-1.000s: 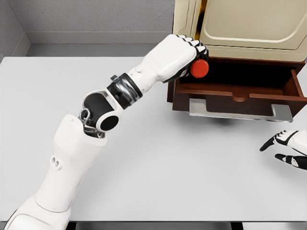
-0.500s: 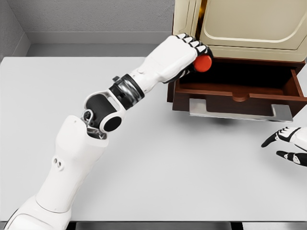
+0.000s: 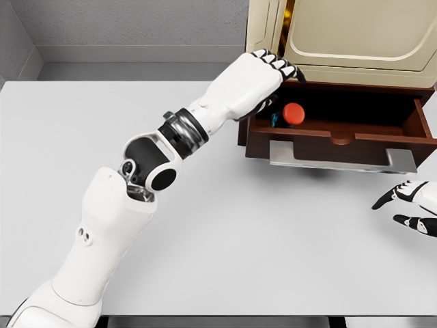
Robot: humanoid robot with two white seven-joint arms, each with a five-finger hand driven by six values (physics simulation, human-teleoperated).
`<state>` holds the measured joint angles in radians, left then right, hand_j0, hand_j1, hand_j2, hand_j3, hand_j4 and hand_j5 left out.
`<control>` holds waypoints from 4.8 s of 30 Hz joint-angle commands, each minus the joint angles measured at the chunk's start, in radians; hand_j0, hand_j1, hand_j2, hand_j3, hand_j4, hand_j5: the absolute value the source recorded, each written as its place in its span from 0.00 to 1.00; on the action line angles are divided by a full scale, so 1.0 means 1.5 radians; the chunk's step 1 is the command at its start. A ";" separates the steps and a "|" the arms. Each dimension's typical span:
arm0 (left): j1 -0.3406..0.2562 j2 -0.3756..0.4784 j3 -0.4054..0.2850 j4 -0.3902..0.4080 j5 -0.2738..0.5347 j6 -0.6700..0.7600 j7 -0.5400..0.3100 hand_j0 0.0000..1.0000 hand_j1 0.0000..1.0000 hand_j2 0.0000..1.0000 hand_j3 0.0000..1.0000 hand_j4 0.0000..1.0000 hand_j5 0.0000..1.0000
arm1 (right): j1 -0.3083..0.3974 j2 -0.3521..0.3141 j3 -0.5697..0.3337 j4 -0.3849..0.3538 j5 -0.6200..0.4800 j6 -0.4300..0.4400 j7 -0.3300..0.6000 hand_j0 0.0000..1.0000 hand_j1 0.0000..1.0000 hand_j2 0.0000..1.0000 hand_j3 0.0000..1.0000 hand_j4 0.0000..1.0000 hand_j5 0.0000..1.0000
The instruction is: Put the switch into the drawer with left arm, and close the drawer with right arm
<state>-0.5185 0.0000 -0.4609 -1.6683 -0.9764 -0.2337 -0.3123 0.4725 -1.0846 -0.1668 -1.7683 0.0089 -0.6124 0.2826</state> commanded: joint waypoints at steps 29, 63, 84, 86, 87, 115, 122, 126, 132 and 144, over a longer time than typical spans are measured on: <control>0.000 0.131 -0.005 -0.088 0.623 -0.024 -0.062 1.00 1.00 1.00 1.00 1.00 1.00 | 0.001 -0.002 -0.002 0.000 -0.005 0.001 -0.001 0.62 0.62 0.62 0.62 0.62 0.62; -0.080 0.260 -0.048 0.010 1.125 0.267 -0.199 1.00 1.00 1.00 1.00 1.00 1.00 | 0.001 -0.003 -0.001 0.000 -0.006 0.001 -0.001 0.62 0.62 0.62 0.62 0.62 0.62; -0.132 0.214 -0.060 0.137 1.118 0.320 -0.199 1.00 1.00 1.00 1.00 1.00 1.00 | 0.001 -0.003 -0.002 0.000 -0.006 0.001 -0.001 0.62 0.62 0.62 0.62 0.62 0.62; -0.136 0.204 -0.068 0.152 1.105 0.320 -0.199 1.00 1.00 1.00 1.00 1.00 1.00 | 0.001 -0.003 -0.002 0.000 -0.006 0.001 -0.001 0.62 0.62 0.62 0.62 0.62 0.62; -0.139 0.197 -0.076 0.153 1.099 0.322 -0.199 1.00 1.00 1.00 1.00 1.00 1.00 | 0.001 -0.003 -0.001 0.000 -0.006 0.001 -0.001 0.62 0.62 0.62 0.62 0.62 0.62; -0.148 0.129 -0.099 0.141 1.031 0.345 -0.199 1.00 1.00 1.00 1.00 1.00 1.00 | 0.001 -0.003 -0.001 0.000 -0.006 0.001 -0.001 0.62 0.62 0.62 0.62 0.62 0.62; -0.116 0.244 -0.065 -0.019 1.096 0.345 -0.199 1.00 1.00 1.00 1.00 1.00 1.00 | 0.001 -0.007 -0.002 0.000 -0.007 0.001 -0.001 0.62 0.62 0.62 0.62 0.62 0.62; -0.077 0.330 -0.013 -0.088 1.161 0.338 -0.199 1.00 1.00 1.00 1.00 1.00 1.00 | 0.001 -0.009 -0.001 0.000 -0.021 0.001 0.001 0.62 0.62 0.62 0.62 0.62 0.62; -0.024 0.388 0.101 -0.088 1.209 0.326 -0.199 1.00 1.00 1.00 1.00 1.00 1.00 | -0.006 -0.011 0.000 0.001 -0.063 0.001 0.001 0.62 0.62 0.62 0.62 0.62 0.62; 0.323 0.396 0.396 -0.076 1.165 0.102 -0.199 1.00 1.00 1.00 1.00 1.00 1.00 | -0.032 -0.012 0.004 0.002 -0.065 0.001 0.000 0.62 0.62 0.62 0.62 0.62 0.62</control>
<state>-0.0154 0.5955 0.0815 -1.7876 0.7882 0.0044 -0.6109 0.4218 -1.1022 -0.1624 -1.7643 -0.0698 -0.6138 0.2866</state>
